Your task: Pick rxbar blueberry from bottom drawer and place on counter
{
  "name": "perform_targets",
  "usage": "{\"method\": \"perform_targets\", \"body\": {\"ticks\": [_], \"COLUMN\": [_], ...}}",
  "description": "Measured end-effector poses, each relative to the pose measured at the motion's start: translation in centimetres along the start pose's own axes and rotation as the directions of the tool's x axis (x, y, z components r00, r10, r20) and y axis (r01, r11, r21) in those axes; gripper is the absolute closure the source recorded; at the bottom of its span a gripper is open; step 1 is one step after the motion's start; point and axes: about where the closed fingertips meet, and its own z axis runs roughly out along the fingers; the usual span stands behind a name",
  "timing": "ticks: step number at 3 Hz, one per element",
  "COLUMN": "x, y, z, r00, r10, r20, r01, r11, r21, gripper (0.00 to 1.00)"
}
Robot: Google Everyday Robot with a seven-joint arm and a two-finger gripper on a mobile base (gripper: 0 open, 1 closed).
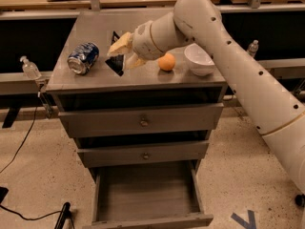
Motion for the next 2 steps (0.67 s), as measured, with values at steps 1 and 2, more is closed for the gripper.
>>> {"method": "perform_targets", "body": {"ticks": [1,2], "x": [-0.15,-0.15], "y": [-0.04,-0.04], "z": [0.29,0.3], "r00": [1.0,1.0], "r10": [-0.001,-0.001], "r20": [0.005,0.005], "r01": [0.001,0.001], "r11": [1.0,1.0], "r21": [0.001,0.001], "gripper": [0.0,0.0]}}
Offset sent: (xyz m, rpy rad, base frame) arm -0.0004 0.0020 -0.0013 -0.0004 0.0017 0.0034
